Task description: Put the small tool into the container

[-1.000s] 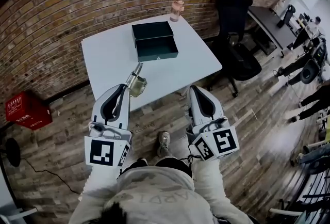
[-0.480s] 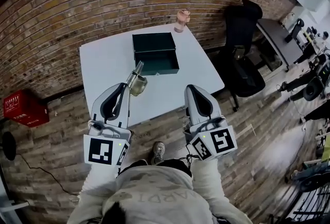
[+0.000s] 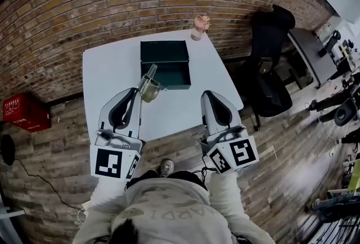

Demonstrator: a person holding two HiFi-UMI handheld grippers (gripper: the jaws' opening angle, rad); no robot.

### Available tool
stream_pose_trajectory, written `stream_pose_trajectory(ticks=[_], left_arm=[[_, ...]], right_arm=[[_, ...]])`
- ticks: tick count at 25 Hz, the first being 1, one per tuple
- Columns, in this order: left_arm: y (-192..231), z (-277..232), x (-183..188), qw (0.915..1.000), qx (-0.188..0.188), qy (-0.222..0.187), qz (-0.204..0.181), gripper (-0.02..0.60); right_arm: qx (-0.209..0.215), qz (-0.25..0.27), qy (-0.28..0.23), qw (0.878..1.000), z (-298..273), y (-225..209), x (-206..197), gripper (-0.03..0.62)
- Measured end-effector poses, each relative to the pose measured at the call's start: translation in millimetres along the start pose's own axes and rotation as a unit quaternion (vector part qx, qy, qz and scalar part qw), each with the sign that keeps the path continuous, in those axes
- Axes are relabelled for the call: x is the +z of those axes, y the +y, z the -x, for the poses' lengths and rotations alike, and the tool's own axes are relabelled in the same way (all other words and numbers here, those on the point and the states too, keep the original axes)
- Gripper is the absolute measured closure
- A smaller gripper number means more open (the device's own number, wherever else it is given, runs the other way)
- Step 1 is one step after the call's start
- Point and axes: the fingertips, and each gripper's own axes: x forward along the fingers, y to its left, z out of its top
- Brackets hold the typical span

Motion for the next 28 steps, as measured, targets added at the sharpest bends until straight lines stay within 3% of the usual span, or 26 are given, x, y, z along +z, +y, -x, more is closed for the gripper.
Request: stream_pose_trajectory(ticks=[14,28], left_arm=[[-27.2,-49.3,-15.4,0.9996,0.024,0.012,-0.013,0.560],[6.7,-101.1,-48.9,0.9988,0.007,0.046,-0.014,0.560]], right_arm=[[0.041,-0.020,0.005,0.999,-18.4,-53.3,-13.6,0.583],[0.038,-0.033,0.016,0.999,-68.3,-66.9,-27.0,0.583]])
